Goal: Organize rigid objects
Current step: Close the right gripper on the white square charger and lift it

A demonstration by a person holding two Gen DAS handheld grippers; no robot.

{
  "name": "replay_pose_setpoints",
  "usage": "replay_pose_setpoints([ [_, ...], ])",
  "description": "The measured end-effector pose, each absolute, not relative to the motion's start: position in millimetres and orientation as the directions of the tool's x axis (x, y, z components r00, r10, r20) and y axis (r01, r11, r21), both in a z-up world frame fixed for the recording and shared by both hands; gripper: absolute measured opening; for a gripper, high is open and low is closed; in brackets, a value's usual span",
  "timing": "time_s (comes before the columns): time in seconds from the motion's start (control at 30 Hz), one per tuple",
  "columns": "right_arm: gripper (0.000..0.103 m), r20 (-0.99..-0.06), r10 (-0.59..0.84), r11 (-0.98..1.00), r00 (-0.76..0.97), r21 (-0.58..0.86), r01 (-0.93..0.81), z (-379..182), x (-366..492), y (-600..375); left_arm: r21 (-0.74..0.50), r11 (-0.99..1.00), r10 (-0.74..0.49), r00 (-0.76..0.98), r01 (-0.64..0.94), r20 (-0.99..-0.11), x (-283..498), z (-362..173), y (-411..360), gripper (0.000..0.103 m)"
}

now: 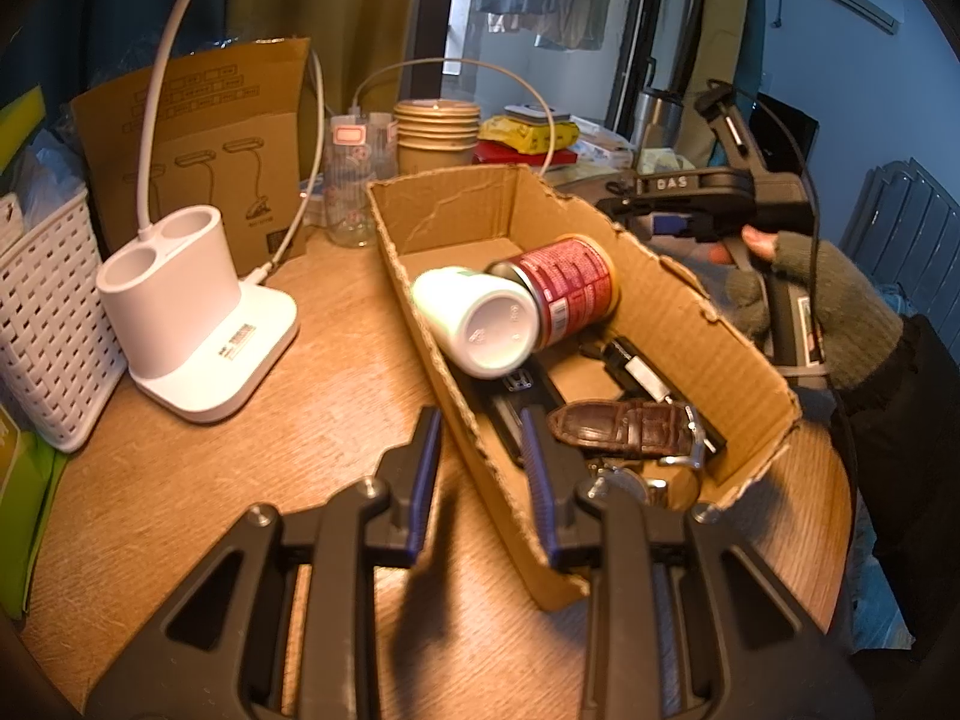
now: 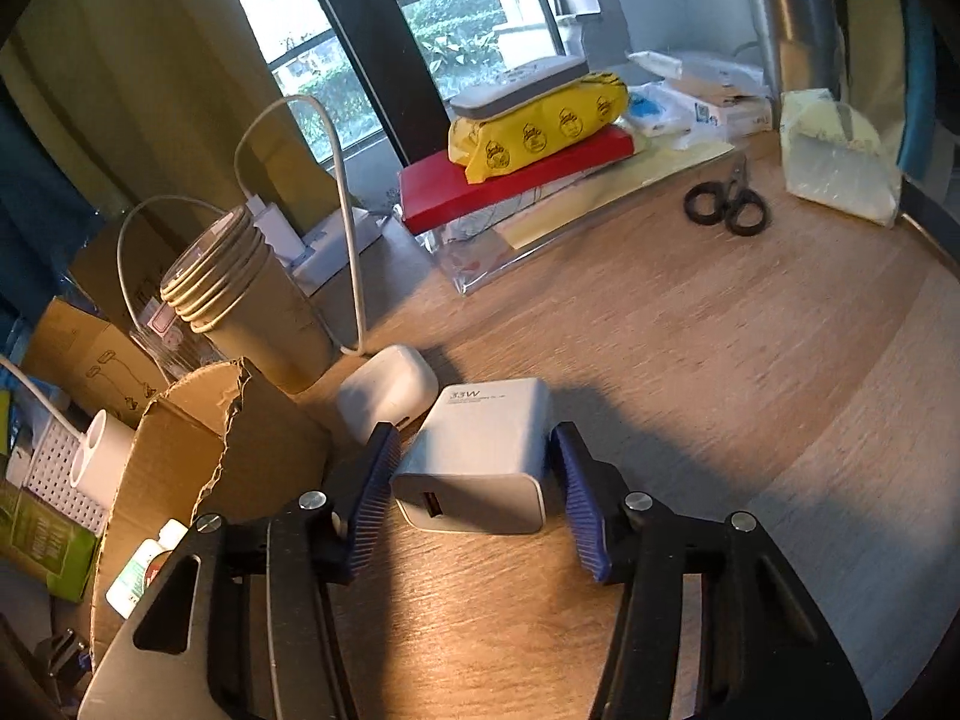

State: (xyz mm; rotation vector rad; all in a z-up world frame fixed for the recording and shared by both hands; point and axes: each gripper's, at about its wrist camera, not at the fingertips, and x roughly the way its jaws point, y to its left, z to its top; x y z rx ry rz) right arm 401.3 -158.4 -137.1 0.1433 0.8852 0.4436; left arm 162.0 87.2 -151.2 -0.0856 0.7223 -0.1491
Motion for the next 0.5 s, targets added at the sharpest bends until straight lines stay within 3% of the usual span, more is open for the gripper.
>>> replay_pose_setpoints([
  [0.23,0.054,-0.695,0.471,0.881,0.543,0.336,-0.334,-127,393,-162,-0.130,0.986,-0.166,0.740,0.106,-0.652,162,-151,87,0.029],
  [0.5,0.053,-0.742,0.386,0.905,0.548,0.191,-0.380,-134,374,-147,-0.131,0.986,-0.166,0.740,0.106,-0.652,162,-151,87,0.029],
])
